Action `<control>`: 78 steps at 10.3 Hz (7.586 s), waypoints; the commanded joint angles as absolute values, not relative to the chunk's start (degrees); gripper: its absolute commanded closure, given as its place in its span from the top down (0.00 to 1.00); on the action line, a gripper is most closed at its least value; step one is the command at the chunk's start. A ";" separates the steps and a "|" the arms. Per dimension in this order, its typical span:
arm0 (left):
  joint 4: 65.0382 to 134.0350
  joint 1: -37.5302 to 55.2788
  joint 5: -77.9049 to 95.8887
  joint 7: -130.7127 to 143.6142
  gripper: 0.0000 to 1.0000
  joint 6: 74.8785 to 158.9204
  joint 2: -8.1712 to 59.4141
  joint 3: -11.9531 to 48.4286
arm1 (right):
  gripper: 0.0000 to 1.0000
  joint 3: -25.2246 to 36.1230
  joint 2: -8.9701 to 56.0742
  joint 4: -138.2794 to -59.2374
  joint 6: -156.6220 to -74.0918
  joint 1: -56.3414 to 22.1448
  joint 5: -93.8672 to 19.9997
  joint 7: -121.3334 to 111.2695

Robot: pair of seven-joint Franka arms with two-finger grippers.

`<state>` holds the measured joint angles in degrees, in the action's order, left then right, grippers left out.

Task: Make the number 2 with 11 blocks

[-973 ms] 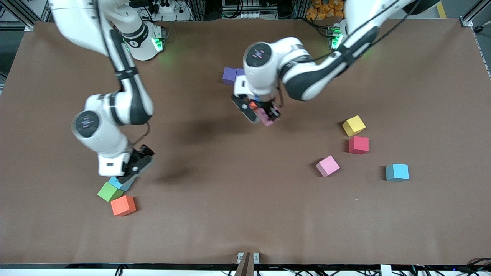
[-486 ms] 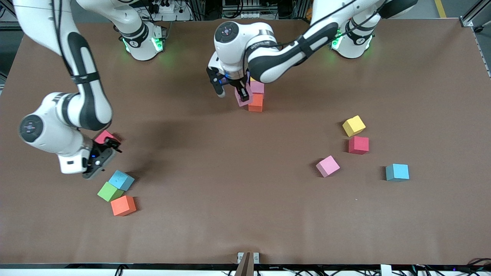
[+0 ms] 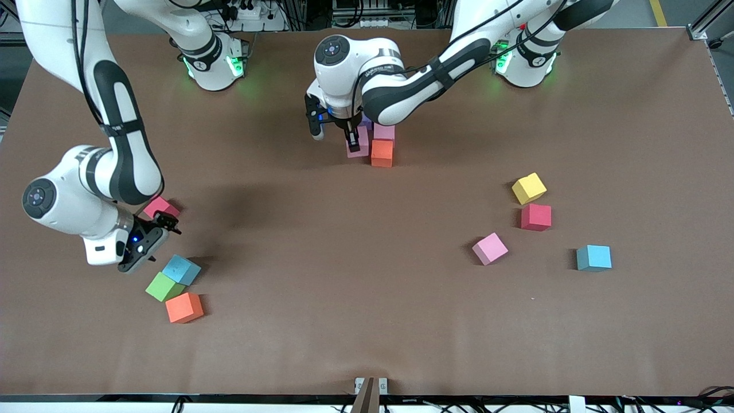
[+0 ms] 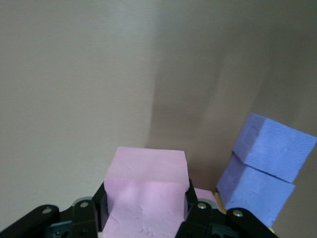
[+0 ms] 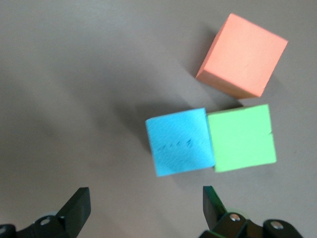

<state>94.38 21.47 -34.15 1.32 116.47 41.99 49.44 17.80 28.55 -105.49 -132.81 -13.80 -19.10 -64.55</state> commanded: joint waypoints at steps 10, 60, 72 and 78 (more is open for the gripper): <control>93.43 25.22 -36.39 -9.14 0.00 119.88 44.65 44.83 | 1.00 16.08 42.62 -90.63 -132.80 -12.31 -31.91 -74.96; 92.90 8.12 -27.07 -8.35 1.00 111.39 36.59 46.67 | 0.23 16.35 39.29 -90.88 -118.75 -18.80 -39.20 -52.83; 91.75 -24.25 -18.37 -3.35 1.00 102.57 23.82 44.12 | 0.22 15.91 30.61 -101.48 -115.04 -42.25 -32.59 -67.76; 96.84 -24.87 -18.72 10.71 1.00 104.67 28.30 43.77 | 0.21 16.35 17.68 -122.93 -130.32 -56.23 -40.22 -71.52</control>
<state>94.97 -24.41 -19.20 8.47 103.58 28.44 43.52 15.85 22.47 -115.39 -126.27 -54.08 -36.84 -67.74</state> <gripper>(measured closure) 0.000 0.480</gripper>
